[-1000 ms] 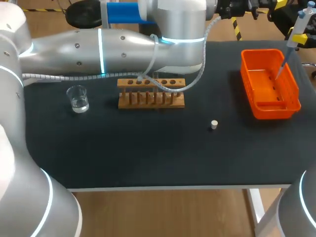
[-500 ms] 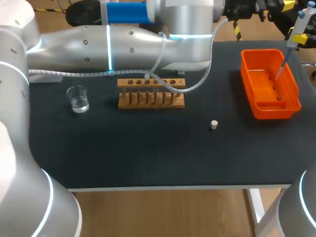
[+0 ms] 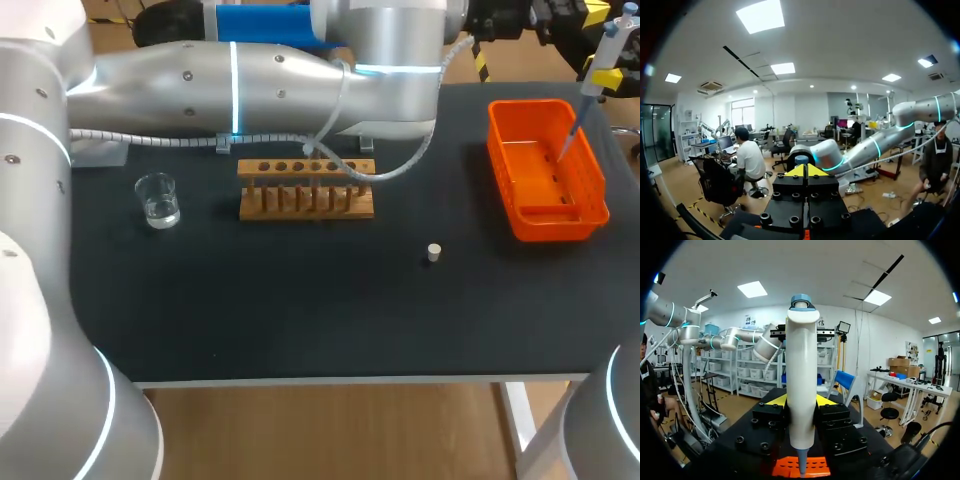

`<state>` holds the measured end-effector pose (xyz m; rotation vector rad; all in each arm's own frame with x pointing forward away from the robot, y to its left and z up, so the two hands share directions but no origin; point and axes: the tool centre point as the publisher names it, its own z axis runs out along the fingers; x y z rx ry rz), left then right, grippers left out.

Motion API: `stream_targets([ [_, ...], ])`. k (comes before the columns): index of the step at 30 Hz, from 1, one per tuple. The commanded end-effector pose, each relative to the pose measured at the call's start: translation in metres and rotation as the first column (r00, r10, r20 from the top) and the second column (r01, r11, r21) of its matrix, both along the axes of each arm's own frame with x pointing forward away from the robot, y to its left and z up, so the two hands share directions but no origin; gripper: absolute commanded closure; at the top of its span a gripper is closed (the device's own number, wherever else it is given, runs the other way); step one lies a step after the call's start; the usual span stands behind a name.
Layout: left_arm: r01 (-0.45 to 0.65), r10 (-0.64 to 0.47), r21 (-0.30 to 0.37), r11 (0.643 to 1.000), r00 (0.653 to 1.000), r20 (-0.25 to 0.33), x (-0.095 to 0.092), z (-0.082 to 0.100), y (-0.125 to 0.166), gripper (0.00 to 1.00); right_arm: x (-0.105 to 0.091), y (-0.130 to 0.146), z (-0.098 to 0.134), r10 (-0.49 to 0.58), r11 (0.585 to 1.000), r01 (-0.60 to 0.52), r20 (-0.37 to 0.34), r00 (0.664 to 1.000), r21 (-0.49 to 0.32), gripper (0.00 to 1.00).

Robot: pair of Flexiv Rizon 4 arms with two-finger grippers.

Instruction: Invert the test tube, pick up the pipette, mount the tip to pipette, aspirate from beaker and dispense into the tube, eject the tip, return the pipette, and cap with the stopper.

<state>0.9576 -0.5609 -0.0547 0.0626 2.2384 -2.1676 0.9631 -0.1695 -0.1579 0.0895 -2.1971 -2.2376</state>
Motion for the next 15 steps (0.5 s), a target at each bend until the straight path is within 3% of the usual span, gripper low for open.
stream_targets([
  [1, 0.013, -0.013, 0.012, 1.000, 1.000, -0.002, 0.0035, -0.0004, -0.0049, 1.00, -0.0011, 0.0010, 0.0011, -0.004, 1.000, 0.004, 0.000, 1.000, -0.003, 1.00],
  [15, 0.024, -0.024, 0.018, 1.000, 1.000, -0.007, 0.0064, -0.0060, -0.0124, 1.00, -0.0011, 0.0010, 0.0011, -0.004, 1.000, 0.004, 0.000, 1.000, -0.003, 1.00],
])
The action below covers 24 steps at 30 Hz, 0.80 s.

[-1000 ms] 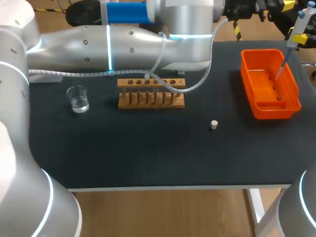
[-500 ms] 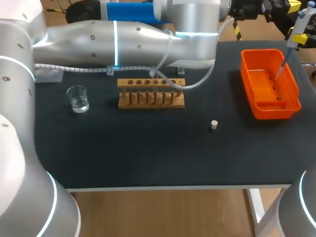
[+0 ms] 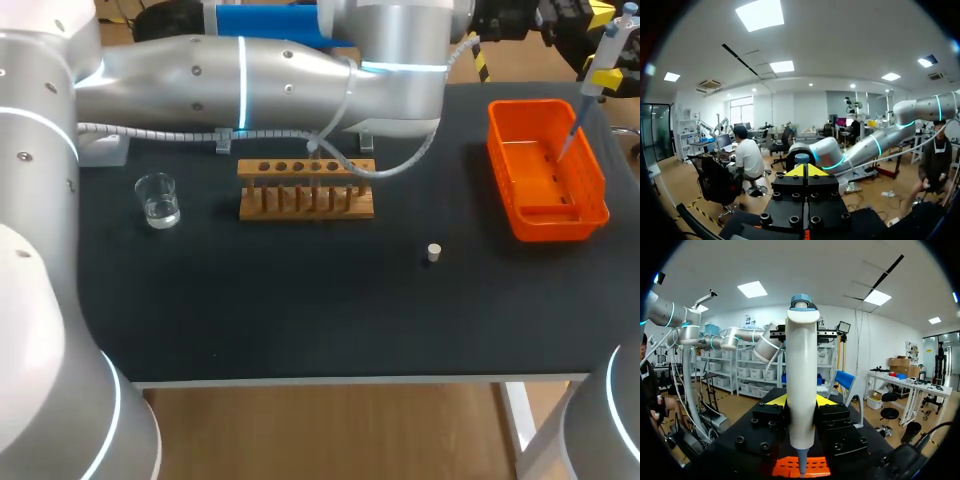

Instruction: Invert the test tube, pick up the pipette, mount the tip to pipette, aspirate from beaker and dispense into the tube, eject the tip, return the pipette, and cap with the stopper.

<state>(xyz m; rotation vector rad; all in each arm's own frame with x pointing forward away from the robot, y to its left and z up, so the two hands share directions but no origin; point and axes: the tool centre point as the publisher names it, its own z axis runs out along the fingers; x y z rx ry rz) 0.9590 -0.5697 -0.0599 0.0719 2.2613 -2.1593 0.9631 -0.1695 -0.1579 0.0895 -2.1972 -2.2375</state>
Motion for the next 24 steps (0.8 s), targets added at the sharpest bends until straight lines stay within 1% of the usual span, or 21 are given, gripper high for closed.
stream_targets([
  [1, 0.013, -0.013, 0.003, 1.000, 1.000, -0.004, 0.0053, -0.0012, -0.0038, 1.00, -0.0011, 0.0010, 0.0011, -0.004, 1.000, 0.004, 0.001, 1.000, -0.003, 1.00],
  [24, 0.035, -0.035, 0.014, 0.999, 0.999, -0.005, 0.0062, -0.0050, -0.0107, 1.00, -0.0011, 0.0010, 0.0011, -0.004, 1.000, 0.004, 0.001, 1.000, -0.003, 1.00],
])
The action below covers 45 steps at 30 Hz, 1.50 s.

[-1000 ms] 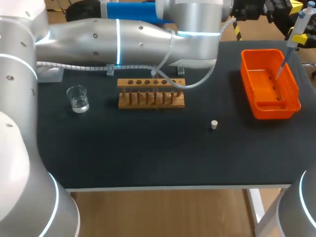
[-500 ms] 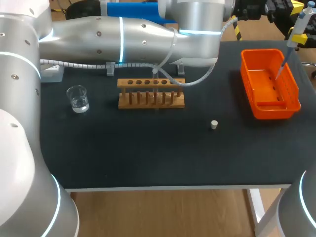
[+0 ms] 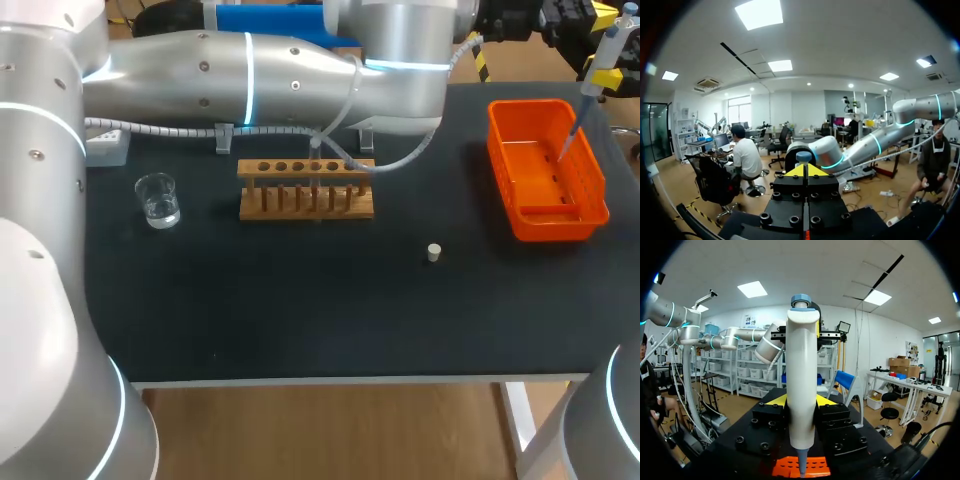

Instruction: Invert the test tube, pick up the pipette, mount the tip to pipette, aspirate from beaker and dispense into the tube, eject the tip, return the pipette, and cap with the stopper.

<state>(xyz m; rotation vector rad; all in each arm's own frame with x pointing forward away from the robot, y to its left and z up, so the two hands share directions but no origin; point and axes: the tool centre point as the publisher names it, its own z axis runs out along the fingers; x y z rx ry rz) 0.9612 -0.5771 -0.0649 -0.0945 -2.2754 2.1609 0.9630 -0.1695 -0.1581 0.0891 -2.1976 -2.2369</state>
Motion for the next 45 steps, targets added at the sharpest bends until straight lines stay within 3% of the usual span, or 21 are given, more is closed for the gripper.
stream_targets([
  [1, 0.015, -0.015, 0.009, 1.000, 1.000, -0.004, 0.004, 0.000, -0.004, 1.00, -0.001, 0.001, 0.001, -0.004, 1.000, 0.004, 0.001, 1.000, -0.002, 1.00],
  [31, 0.050, -0.049, 0.028, 0.998, 0.999, -0.008, 0.001, -0.011, -0.006, 1.00, -0.001, 0.001, 0.001, -0.004, 1.000, 0.004, 0.001, 1.000, -0.002, 1.00],
  [45, 0.055, -0.053, 0.043, 0.998, 0.998, -0.044, 0.002, -0.023, -0.006, 1.00, -0.001, 0.001, 0.001, -0.004, 1.000, 0.004, 0.001, 1.000, -0.002, 1.00],
])
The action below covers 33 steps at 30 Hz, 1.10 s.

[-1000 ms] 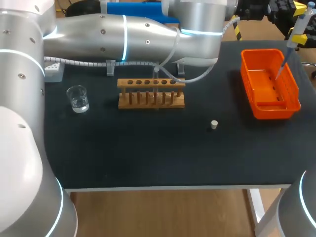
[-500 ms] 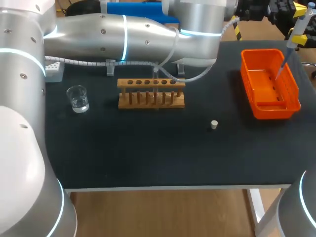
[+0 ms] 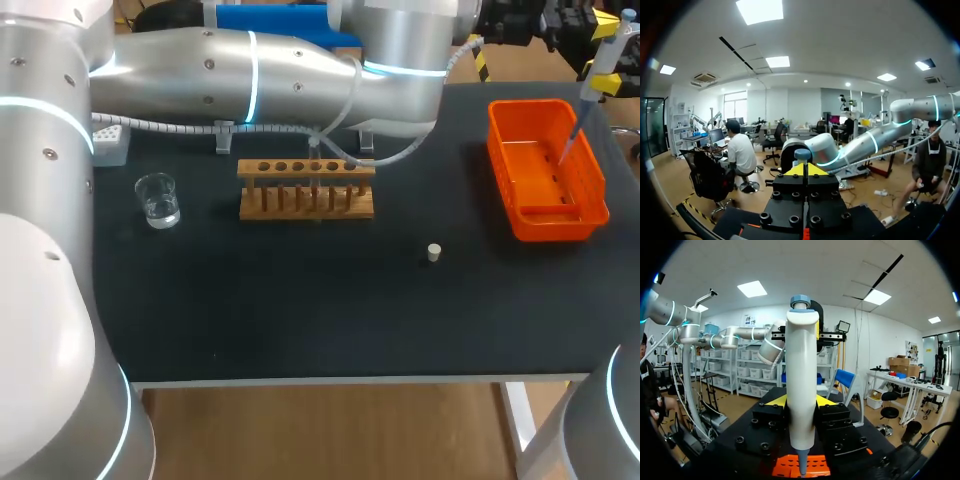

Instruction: Invert the test tube, pick up the pipette, mount the tip to pipette, aspirate from beaker and dispense into the tube, eject the tip, return the pipette, and cap with the stopper.

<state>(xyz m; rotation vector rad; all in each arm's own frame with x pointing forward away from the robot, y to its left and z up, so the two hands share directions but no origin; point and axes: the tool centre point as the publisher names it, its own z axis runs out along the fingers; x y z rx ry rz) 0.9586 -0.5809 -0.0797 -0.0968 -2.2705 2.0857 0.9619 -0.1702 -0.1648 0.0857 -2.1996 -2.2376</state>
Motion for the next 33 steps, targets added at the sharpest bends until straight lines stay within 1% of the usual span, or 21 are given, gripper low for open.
stream_targets([
  [1, 0.015, -0.015, 0.010, 1.000, 1.000, -0.007, 0.005, -0.009, -0.003, 1.00, 0.000, 0.002, 0.008, -0.001, 1.000, 0.001, 0.001, 1.000, -0.002, 1.00],
  [11, 0.021, -0.020, 0.027, 0.999, 1.000, -0.020, 0.006, -0.013, -0.005, 1.00, 0.000, 0.002, 0.008, -0.001, 1.000, 0.001, 0.001, 1.000, -0.002, 1.00],
  [22, 0.021, -0.021, 0.039, 0.999, 1.000, -0.008, 0.005, -0.016, -0.005, 1.00, 0.000, 0.002, 0.008, -0.001, 1.000, 0.001, 0.001, 1.000, -0.002, 1.00],
  [33, 0.018, -0.017, 0.054, 0.998, 1.000, -0.010, 0.004, -0.023, -0.004, 1.00, 0.000, 0.002, 0.008, -0.001, 1.000, 0.001, 0.001, 1.000, -0.002, 1.00],
])
